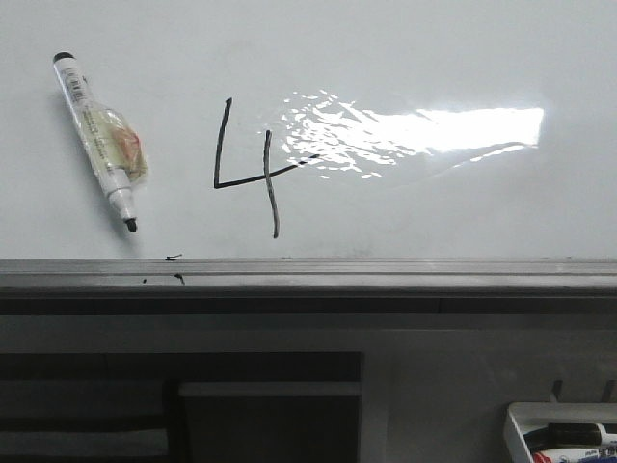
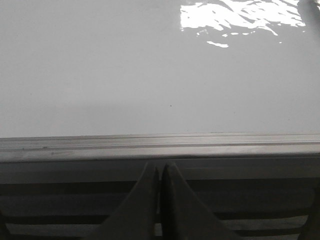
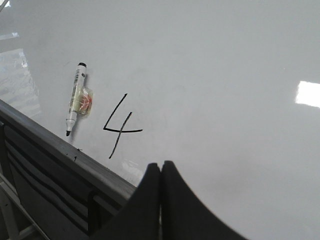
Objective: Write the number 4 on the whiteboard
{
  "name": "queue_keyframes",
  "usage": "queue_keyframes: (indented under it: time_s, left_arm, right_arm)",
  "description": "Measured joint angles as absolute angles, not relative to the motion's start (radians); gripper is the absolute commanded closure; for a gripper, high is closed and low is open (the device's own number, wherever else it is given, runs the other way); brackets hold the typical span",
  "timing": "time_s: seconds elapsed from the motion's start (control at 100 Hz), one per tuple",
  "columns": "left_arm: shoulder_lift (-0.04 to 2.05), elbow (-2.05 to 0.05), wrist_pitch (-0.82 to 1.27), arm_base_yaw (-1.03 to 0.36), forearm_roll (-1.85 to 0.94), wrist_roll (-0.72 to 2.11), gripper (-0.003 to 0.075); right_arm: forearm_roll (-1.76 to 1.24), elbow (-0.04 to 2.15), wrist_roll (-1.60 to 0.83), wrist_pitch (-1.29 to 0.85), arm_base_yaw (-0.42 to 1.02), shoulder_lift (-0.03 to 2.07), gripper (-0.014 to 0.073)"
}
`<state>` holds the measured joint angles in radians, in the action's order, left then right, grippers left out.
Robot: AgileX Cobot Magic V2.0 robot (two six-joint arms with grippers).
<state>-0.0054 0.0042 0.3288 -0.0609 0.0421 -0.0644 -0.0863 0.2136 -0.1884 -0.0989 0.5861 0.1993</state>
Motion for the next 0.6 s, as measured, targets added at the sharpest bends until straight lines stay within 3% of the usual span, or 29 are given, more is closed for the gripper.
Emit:
queue_keyframes:
  time_s: [0.27,0.6]
  left_arm:
    - [-0.005,0.004,0.329,-0.061,0.042,-0.064,0.0741]
    - [-0.005,0.004,0.329,-0.061,0.042,-0.064,0.0741]
  right_arm:
    - [0.064,0.214,-0.013,-0.099,0.446,0.199,0.0656]
    - [0.078,0.154,0.000,-0.092,0.105,0.197,0.0656]
